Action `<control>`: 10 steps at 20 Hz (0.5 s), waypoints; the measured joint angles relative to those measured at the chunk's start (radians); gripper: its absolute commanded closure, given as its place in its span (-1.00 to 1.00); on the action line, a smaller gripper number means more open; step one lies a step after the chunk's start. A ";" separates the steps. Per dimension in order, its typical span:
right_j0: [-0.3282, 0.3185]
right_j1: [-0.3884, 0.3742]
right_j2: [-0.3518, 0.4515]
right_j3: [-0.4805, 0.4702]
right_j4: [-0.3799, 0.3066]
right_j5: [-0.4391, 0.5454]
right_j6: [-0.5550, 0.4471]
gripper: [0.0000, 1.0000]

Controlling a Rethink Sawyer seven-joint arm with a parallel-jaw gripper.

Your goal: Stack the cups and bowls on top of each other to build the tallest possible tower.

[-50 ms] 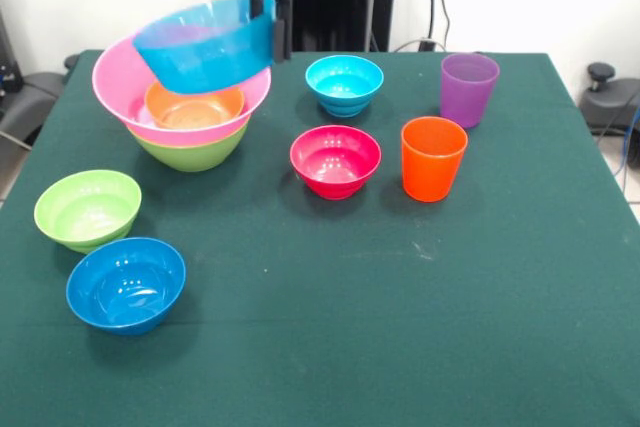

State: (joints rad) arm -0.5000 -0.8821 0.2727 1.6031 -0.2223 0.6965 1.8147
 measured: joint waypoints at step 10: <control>-0.074 -0.074 0.000 0.092 0.028 0.004 0.000 1.00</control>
State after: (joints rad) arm -0.5739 -0.9564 0.2729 1.6952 -0.1948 0.7008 1.8147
